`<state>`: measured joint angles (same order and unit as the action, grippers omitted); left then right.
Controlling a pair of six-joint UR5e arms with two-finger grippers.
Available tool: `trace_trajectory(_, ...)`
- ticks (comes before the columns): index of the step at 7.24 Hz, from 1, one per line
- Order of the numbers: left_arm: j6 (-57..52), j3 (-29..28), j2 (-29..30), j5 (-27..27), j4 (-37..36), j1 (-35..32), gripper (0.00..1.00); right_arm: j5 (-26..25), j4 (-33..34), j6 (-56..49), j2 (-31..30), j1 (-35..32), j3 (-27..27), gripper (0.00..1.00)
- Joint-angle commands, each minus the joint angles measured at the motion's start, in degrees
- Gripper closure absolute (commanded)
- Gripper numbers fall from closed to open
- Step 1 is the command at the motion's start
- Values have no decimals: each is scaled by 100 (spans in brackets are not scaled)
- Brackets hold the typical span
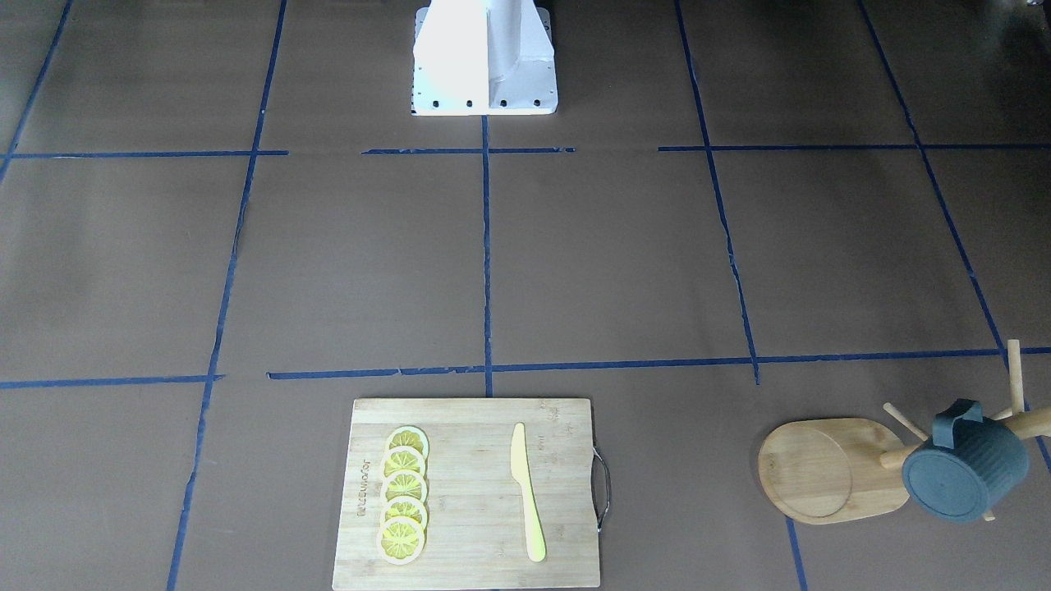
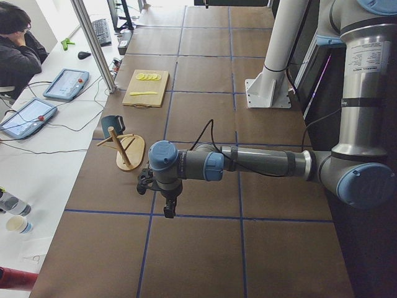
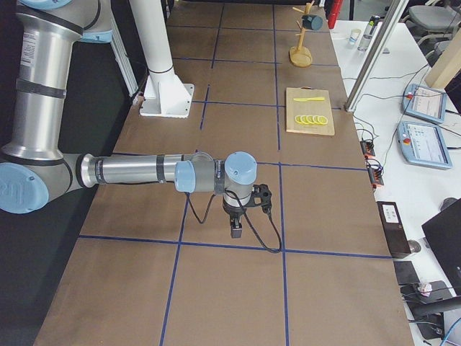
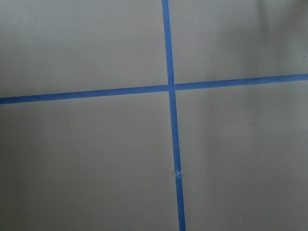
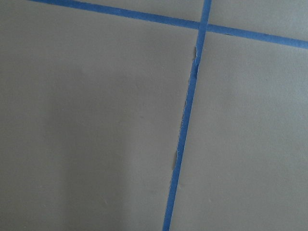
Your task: Hang cup on storage rack
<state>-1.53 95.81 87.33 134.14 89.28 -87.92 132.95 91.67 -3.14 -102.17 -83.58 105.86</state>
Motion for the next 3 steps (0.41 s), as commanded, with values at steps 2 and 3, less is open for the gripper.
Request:
trace_trajectory(2, -5, 157, -189, -46, -7, 3, 0, -6, 0, -3, 13, 0, 5, 0)
trace_trajectory(3, -5, 157, -190, -46, -7, 3, 0, 3, 0, 6, 13, 0, 13, 0)
